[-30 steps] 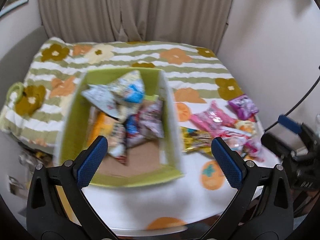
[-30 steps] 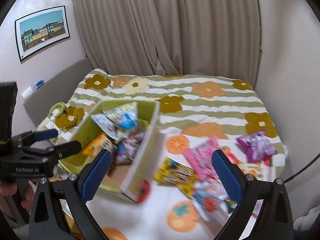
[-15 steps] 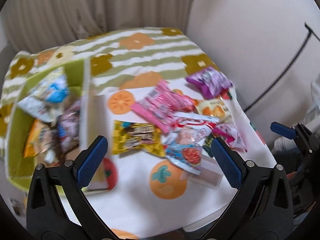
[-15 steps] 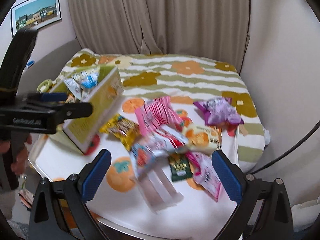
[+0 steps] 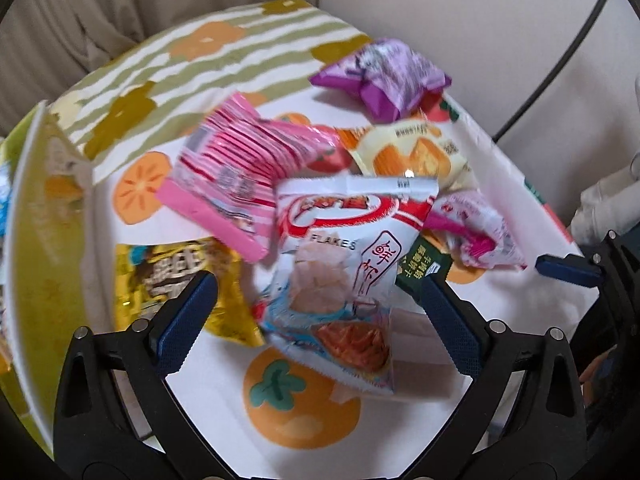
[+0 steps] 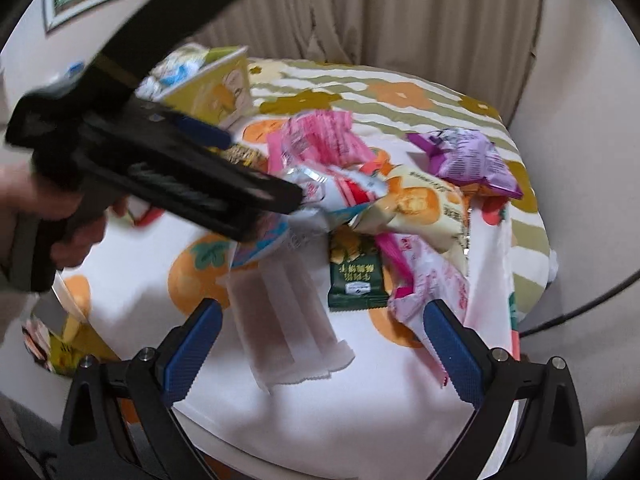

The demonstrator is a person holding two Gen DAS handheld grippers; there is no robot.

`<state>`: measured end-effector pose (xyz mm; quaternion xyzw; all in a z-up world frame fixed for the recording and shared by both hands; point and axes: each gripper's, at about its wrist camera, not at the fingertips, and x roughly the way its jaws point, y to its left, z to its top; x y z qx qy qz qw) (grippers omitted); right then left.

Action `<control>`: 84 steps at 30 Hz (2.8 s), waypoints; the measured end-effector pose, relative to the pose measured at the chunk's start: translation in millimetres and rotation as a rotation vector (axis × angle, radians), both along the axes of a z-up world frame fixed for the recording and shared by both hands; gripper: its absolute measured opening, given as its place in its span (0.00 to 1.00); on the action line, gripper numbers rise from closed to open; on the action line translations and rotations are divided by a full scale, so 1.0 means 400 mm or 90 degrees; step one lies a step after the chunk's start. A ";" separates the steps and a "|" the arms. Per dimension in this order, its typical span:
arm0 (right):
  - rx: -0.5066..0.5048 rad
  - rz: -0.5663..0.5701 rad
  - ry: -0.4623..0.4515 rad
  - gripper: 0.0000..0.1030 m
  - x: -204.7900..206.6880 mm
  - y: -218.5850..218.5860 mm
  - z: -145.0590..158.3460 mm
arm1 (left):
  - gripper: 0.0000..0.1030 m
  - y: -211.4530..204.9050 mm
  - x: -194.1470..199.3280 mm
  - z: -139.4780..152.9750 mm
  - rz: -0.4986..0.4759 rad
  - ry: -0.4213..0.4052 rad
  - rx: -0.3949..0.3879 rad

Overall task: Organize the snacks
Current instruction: 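Grasp the red-white FLAKES bag with the left tool while the right tool grasps a clear wrapper, then carry the FLAKES bag and clear wrapper into the box and open both tools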

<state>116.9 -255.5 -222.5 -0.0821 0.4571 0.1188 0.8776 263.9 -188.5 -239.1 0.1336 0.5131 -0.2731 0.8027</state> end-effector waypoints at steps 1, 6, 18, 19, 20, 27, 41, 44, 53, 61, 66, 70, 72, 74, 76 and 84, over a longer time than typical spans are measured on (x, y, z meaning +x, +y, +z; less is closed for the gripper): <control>-0.001 0.006 0.009 0.97 0.003 0.004 -0.017 | 0.97 -0.010 0.002 -0.016 -0.006 0.009 0.005; 0.028 0.027 0.031 0.97 0.016 0.009 -0.074 | 0.89 -0.035 0.004 -0.067 -0.018 0.029 0.016; -0.006 0.078 0.032 0.97 0.044 0.048 -0.127 | 0.56 -0.023 0.018 -0.101 -0.029 0.029 0.017; -0.006 0.083 0.037 0.94 0.046 0.052 -0.133 | 0.55 -0.021 0.016 -0.100 -0.031 0.025 0.017; -0.003 0.087 0.041 0.92 0.048 0.053 -0.137 | 0.53 -0.020 0.016 -0.099 -0.032 0.024 0.018; -0.019 0.107 0.062 0.82 0.057 0.078 -0.154 | 0.52 -0.002 0.012 -0.088 -0.022 0.028 0.005; -0.038 0.120 0.082 0.61 0.048 0.105 -0.163 | 0.51 0.008 -0.009 -0.069 -0.017 0.025 0.003; -0.034 0.112 0.082 0.60 0.041 0.099 -0.156 | 0.51 0.009 -0.016 -0.057 -0.015 0.020 0.004; -0.034 0.087 0.081 0.59 -0.009 0.056 -0.116 | 0.51 0.007 -0.047 -0.001 -0.006 0.007 -0.004; -0.031 0.072 0.047 0.59 -0.026 0.003 -0.011 | 0.50 0.029 -0.087 0.117 0.019 -0.030 -0.026; -0.027 0.068 0.009 0.59 -0.025 -0.004 0.078 | 0.50 0.076 -0.112 0.222 0.053 -0.071 -0.043; -0.017 0.067 -0.025 0.59 -0.008 0.030 0.162 | 0.50 0.141 -0.121 0.301 0.087 -0.107 -0.057; -0.010 0.069 -0.041 0.59 0.008 0.047 0.197 | 0.50 0.171 -0.117 0.329 0.101 -0.121 -0.062; -0.003 0.073 -0.056 0.59 0.028 0.077 0.233 | 0.50 0.219 -0.112 0.359 0.120 -0.135 -0.065; 0.003 0.075 -0.065 0.59 0.055 0.112 0.259 | 0.50 0.271 -0.105 0.384 0.139 -0.146 -0.067; 0.043 0.083 -0.082 0.59 0.157 0.269 0.329 | 0.50 0.536 -0.047 0.418 0.218 -0.156 -0.057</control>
